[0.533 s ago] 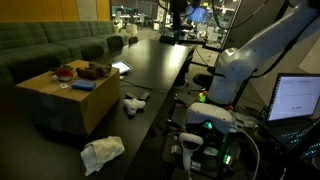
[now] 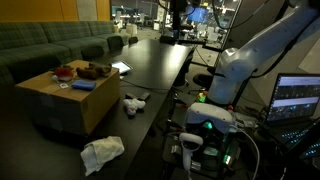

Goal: Swap the things on the table with the things on the box

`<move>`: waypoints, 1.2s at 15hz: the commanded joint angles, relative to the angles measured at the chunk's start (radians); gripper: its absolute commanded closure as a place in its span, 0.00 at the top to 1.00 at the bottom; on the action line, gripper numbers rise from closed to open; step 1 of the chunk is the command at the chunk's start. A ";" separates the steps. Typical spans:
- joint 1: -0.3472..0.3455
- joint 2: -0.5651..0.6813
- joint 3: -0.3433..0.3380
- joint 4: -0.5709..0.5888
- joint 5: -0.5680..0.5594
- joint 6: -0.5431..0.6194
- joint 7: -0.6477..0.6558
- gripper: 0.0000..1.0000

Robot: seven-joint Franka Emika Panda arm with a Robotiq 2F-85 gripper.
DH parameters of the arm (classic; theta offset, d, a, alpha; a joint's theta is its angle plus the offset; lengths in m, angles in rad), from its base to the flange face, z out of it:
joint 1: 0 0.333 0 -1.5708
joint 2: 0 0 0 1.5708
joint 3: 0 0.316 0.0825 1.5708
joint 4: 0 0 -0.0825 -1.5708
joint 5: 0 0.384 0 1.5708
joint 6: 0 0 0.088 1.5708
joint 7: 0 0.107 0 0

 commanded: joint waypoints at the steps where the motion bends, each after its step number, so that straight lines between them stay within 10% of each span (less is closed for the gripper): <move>1: 0.018 0.069 0.014 0.027 -0.004 0.061 -0.041 1.00; 18: 0.054 0.918 0.112 0.475 -0.056 0.833 -0.147 1.00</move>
